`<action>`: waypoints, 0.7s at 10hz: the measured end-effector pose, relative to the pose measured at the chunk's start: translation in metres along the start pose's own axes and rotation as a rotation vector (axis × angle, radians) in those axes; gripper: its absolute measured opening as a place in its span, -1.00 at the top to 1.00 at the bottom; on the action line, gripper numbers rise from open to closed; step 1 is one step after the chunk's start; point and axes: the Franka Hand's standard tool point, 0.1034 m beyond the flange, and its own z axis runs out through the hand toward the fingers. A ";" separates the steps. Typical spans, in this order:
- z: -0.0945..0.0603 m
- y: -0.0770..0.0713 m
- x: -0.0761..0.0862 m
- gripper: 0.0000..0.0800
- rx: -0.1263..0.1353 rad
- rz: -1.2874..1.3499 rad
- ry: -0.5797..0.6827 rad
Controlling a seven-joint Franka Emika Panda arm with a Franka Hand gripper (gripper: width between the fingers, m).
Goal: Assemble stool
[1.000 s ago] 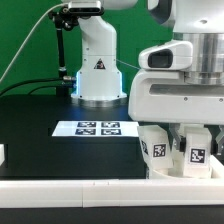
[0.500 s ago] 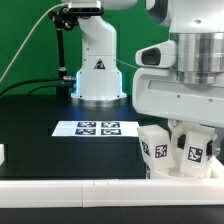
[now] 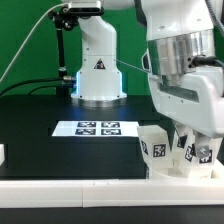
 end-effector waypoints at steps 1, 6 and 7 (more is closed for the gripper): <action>0.000 0.000 0.000 -0.02 -0.001 -0.001 0.000; -0.017 -0.007 -0.008 -0.61 0.004 -0.372 0.000; -0.028 -0.009 -0.019 -0.62 0.003 -0.543 0.007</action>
Offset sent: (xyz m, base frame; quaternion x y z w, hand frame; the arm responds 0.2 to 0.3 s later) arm 0.0000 0.0000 0.0000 0.0000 0.0000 0.0000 1.0000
